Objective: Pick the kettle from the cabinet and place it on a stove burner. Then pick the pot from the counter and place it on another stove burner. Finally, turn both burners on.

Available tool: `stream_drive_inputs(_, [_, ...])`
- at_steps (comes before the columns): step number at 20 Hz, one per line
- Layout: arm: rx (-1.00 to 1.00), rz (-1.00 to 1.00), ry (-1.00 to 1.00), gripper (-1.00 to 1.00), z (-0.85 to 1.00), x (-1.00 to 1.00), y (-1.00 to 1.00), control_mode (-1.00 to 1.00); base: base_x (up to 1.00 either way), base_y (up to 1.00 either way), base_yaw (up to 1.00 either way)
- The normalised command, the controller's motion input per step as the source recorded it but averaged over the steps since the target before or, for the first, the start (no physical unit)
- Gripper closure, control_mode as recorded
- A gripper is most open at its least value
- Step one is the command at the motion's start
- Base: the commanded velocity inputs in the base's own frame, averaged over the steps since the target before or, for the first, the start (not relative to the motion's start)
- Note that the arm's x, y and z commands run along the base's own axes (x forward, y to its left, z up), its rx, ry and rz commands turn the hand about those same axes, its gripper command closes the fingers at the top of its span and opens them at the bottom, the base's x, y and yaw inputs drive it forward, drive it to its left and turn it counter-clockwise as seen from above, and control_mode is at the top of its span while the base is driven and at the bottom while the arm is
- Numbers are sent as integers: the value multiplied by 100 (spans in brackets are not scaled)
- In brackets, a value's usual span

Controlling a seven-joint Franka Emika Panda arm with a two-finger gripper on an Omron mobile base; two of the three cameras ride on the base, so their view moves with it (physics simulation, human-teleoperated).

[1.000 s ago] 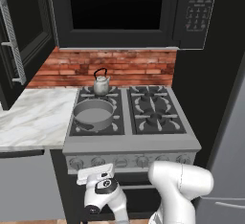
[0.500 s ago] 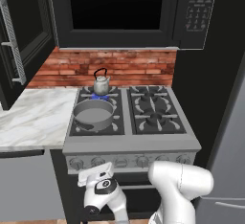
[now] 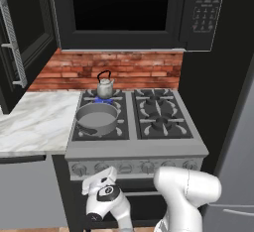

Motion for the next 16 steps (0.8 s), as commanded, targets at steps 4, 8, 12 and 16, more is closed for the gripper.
stream_drive_inputs(4, [-12,0,2,100,0,0,3,-100,0,0,0])
stream_drive_inputs(8, [-7,0,5,-100,0,8,12,-100,0,0,0])
stream_drive_inputs(12, [0,0,2,-100,-6,0,2,-100,0,0,0])
stream_drive_inputs(16, [0,0,0,-100,-4,-5,7,-100,0,0,0])
